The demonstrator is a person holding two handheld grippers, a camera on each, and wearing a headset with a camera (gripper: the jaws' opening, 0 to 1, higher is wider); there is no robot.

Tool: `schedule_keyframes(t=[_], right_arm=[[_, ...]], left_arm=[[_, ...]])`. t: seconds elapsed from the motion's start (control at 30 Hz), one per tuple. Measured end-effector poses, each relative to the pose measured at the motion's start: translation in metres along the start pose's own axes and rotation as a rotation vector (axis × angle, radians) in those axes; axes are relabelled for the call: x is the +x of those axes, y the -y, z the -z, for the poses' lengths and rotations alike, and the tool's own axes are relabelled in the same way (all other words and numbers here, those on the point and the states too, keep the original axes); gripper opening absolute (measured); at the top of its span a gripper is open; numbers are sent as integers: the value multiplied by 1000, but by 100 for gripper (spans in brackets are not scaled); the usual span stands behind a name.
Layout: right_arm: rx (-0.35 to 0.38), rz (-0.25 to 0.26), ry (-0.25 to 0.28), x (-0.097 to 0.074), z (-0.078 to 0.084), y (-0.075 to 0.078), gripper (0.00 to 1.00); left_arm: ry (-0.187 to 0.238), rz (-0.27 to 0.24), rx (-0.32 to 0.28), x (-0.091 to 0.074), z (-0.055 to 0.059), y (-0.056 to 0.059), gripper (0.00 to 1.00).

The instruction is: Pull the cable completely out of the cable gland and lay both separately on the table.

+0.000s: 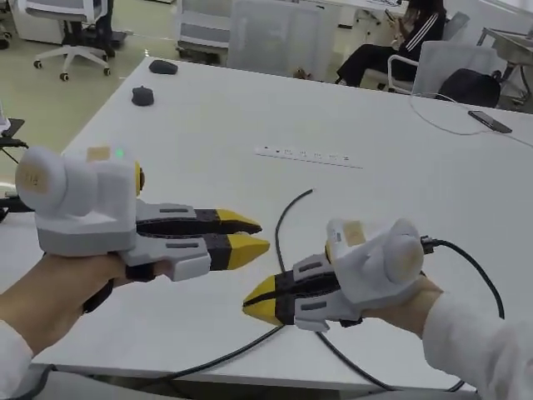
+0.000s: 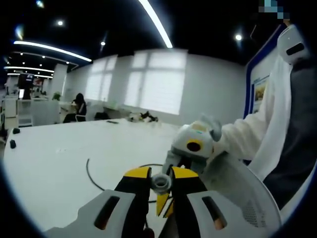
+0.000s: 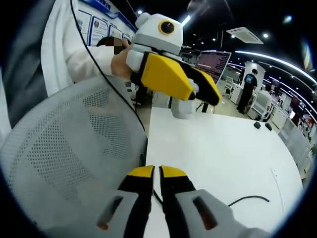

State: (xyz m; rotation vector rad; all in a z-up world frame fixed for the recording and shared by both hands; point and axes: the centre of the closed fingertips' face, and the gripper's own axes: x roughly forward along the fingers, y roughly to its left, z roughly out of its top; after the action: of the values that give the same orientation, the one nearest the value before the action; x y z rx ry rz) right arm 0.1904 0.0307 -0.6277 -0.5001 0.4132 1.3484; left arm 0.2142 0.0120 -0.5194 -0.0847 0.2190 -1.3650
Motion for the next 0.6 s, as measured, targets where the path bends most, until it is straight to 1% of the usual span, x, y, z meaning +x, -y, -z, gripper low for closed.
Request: schedule_keyframes(t=[0.03, 0.07, 0.1, 0.13, 0.2, 0.37, 0.4, 0.47, 0.6], right_arm=[[2, 0, -12, 0, 3, 1, 7], [-16, -2, -57, 0, 13, 2, 10], [-35, -5, -88, 1, 19, 2, 13], [-67, -17, -135, 4, 29, 2, 17], [-80, -54, -184, 12, 44, -1, 18], [-90, -71, -260, 30, 73, 5, 20], [-98, -82, -283, 33, 80, 5, 20], [-110, -88, -301, 39, 87, 7, 20], [-167, -115, -369, 47, 104, 7, 18]], left_arm=[[-2, -1, -1, 0, 0, 0, 16], [-3, -2, -2, 0, 1, -1, 16], [-5, -1, -5, 1, 1, -1, 16], [-6, -1, -7, 1, 1, -1, 16], [-12, -1, -9, 1, 3, -1, 16], [-9, -5, -14, 0, 3, -1, 16], [-10, -9, -15, 0, 3, -2, 16], [-12, -13, -18, 0, 4, -3, 16], [-11, -19, -24, 0, 5, -5, 16]])
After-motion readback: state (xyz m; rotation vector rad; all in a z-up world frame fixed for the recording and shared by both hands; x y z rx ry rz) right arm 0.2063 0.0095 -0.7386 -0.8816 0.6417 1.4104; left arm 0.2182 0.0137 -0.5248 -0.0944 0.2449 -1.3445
